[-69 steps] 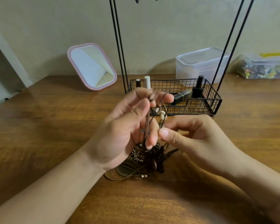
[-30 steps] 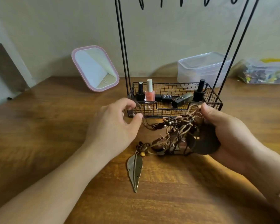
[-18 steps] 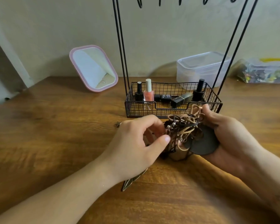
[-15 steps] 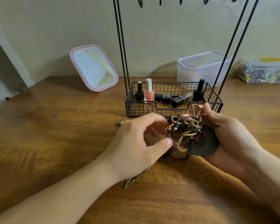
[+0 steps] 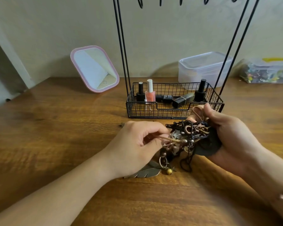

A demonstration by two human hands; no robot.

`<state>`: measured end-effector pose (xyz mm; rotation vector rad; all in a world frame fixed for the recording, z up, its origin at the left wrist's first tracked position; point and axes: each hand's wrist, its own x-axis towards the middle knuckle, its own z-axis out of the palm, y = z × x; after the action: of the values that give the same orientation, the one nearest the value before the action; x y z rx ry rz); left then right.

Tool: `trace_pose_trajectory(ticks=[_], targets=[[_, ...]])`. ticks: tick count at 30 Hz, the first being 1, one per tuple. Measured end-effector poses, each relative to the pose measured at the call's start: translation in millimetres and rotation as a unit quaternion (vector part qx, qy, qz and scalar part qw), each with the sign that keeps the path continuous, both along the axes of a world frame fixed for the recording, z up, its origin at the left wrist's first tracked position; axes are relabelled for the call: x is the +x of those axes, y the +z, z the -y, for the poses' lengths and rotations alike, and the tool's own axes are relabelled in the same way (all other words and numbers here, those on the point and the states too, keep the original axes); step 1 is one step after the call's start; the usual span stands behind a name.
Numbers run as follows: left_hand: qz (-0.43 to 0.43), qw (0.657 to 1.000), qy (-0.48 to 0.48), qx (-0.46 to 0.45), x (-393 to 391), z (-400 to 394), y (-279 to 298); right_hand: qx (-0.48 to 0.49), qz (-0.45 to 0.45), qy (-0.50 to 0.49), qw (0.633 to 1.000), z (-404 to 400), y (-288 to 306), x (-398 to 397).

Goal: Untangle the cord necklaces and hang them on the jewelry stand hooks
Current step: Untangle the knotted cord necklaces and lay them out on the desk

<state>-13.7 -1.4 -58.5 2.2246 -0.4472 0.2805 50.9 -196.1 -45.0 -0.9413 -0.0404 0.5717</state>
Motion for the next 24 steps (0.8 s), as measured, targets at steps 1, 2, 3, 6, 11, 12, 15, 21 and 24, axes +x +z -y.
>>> trace_pose_trajectory(ticks=[1, 2, 3, 6, 11, 12, 15, 21, 24], targets=[[-0.011, 1.000, -0.001, -0.010, 0, 1, -2, 0.005, -0.004, -0.001, 1.000, 0, 0, 0], [-0.036, 0.999, -0.011, -0.032, 0, 2, -3, 0.008, -0.007, 0.000, 1.000, -1, 0, -1], [-0.075, 0.995, -0.029, -0.066, 0, 2, -2, 0.014, -0.010, 0.000, 1.000, -1, 1, -1], [-0.201, 0.955, -0.107, -0.190, 0, -2, 5, 0.040, -0.018, -0.005, 0.999, -1, 3, -2], [-0.085, 0.991, 0.034, -0.099, -4, 16, -2, 0.023, 0.004, -0.016, 1.000, -3, -2, -2], [-0.028, 0.994, 0.081, -0.068, -5, 20, -3, 0.026, 0.005, -0.026, 0.999, -4, -2, -3], [0.120, 0.984, 0.129, -0.030, -6, 24, -3, 0.036, 0.013, -0.053, 0.998, -7, -2, -5], [0.143, 0.984, 0.110, 0.004, -6, 24, -5, 0.069, 0.043, -0.052, 0.995, -11, -5, -10], [0.136, 0.982, 0.130, 0.002, -5, 24, -6, 0.092, 0.043, -0.062, 0.993, -15, -8, -9]])
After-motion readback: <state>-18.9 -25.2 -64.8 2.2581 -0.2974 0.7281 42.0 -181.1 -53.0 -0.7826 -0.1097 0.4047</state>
